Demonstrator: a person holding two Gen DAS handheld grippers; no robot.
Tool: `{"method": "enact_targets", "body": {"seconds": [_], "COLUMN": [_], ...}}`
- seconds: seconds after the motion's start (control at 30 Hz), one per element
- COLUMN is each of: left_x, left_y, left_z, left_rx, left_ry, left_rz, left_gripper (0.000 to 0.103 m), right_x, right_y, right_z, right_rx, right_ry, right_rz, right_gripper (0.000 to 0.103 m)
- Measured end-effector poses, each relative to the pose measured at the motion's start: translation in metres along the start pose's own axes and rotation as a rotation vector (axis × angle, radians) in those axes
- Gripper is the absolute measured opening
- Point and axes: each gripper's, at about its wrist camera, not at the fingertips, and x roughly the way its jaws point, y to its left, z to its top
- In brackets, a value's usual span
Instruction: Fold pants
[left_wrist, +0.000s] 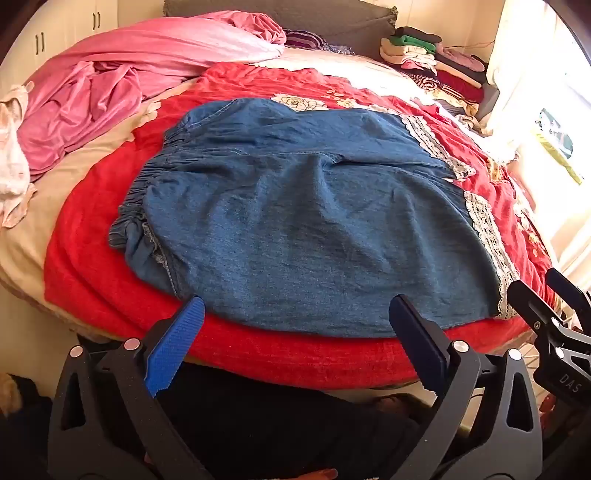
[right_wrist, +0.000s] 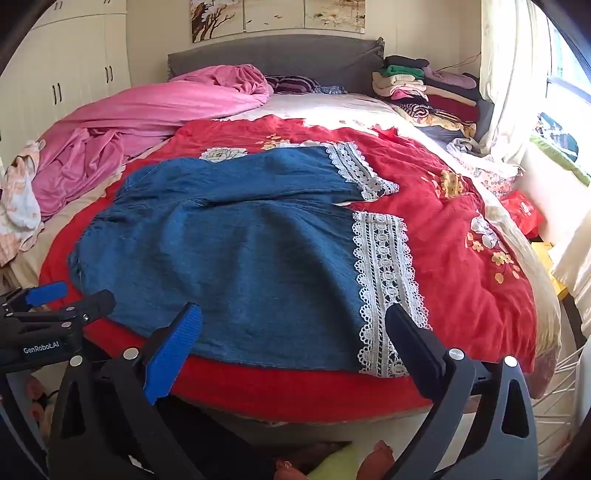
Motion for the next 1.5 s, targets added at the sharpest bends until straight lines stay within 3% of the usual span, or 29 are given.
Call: {"method": "enact_targets", "body": {"seconds": [1.5], "left_x": [-0.0044], "left_y": [0.0038], "left_z": [0.0013], "left_rx": [0.014], "left_ry": [-0.013], "left_rz": [0.020], "left_gripper": [0.094], "right_x": [0.0019], "right_y": [0.0010], "right_z": [-0.0014], "right_rx": [-0.004], "right_ry": [-0.001], "right_rz": [0.004], "right_gripper": [0.099]}}
